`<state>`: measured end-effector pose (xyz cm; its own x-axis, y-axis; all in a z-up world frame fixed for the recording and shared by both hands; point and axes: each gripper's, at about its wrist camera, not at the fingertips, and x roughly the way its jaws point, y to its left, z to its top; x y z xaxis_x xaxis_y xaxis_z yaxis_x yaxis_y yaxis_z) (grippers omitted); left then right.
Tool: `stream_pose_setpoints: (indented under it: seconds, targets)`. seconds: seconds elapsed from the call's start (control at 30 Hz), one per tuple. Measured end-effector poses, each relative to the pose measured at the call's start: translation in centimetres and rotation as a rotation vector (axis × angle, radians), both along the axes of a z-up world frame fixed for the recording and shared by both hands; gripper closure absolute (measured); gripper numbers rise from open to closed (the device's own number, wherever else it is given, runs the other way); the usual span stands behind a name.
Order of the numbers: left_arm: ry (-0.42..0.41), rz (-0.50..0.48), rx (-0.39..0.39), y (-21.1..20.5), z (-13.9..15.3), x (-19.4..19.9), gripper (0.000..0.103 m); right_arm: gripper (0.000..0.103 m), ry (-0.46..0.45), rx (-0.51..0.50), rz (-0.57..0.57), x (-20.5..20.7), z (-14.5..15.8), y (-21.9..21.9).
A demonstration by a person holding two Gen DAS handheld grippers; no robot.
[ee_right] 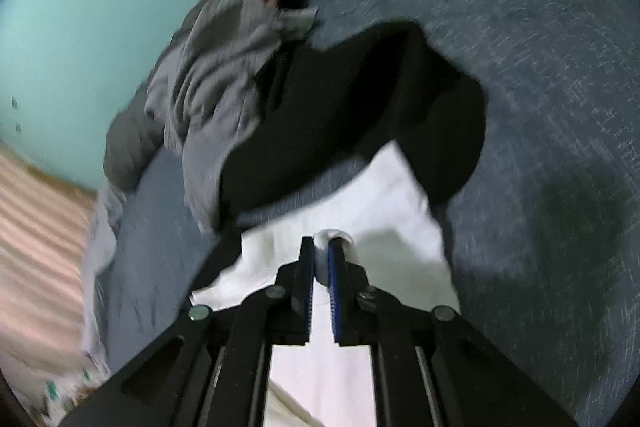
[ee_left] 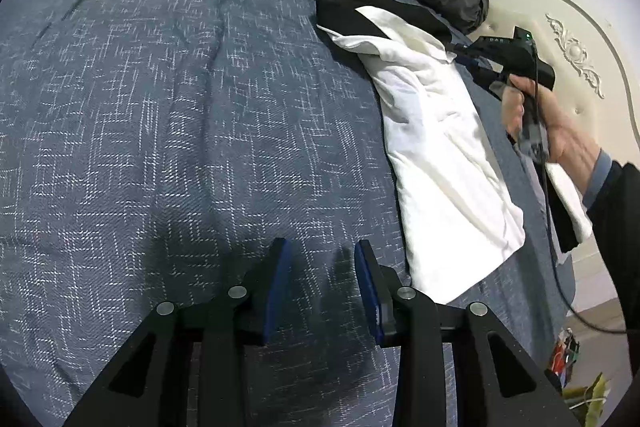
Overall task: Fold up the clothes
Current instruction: 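Grasp the folded shirt's collar end with the right gripper, then open the right gripper and release the shirt edge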
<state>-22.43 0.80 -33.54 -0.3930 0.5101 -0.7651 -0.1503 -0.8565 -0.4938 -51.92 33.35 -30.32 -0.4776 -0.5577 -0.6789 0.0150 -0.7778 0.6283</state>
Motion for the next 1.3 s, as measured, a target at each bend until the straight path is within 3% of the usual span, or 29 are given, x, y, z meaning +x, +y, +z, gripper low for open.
stream_pose_setpoints:
  seconds: [0.3,0.47,0.5,0.53,0.6,0.87,1.23,1.3]
  targets:
    - [-0.006,-0.004,-0.007,0.0,-0.1,0.3,0.066,0.096,-0.072,-0.044,-0.144,-1.7,-1.8,2.4]
    - [-0.002,-0.005,-0.005,0.0,0.2,0.4,0.066,0.093,-0.017,-0.074,-0.162,-1.0,-1.6,3.4]
    - [-0.002,-0.006,-0.005,0.1,0.3,0.4,0.066,0.084,-0.022,-0.098,-0.178,-0.8,-1.7,3.9]
    - [-0.001,-0.009,-0.006,0.1,0.3,0.5,0.066,0.067,-0.017,-0.109,-0.194,-0.6,-1.5,4.3]
    - [0.001,-0.012,-0.007,0.3,0.4,0.5,0.066,0.057,0.019,-0.105,-0.227,-0.3,-0.5,5.1]
    - [0.001,-0.017,-0.008,0.5,0.5,0.7,0.066,0.057,0.130,0.198,-0.017,-0.2,3.0,1.6]
    - [-0.005,-0.017,-0.006,0.3,0.3,0.8,0.066,0.059,0.159,0.468,0.168,-0.9,0.6,-2.9]
    - [-0.007,-0.017,-0.005,0.2,0.2,0.8,0.066,0.065,0.159,0.517,0.193,-1.2,0.1,-3.7]
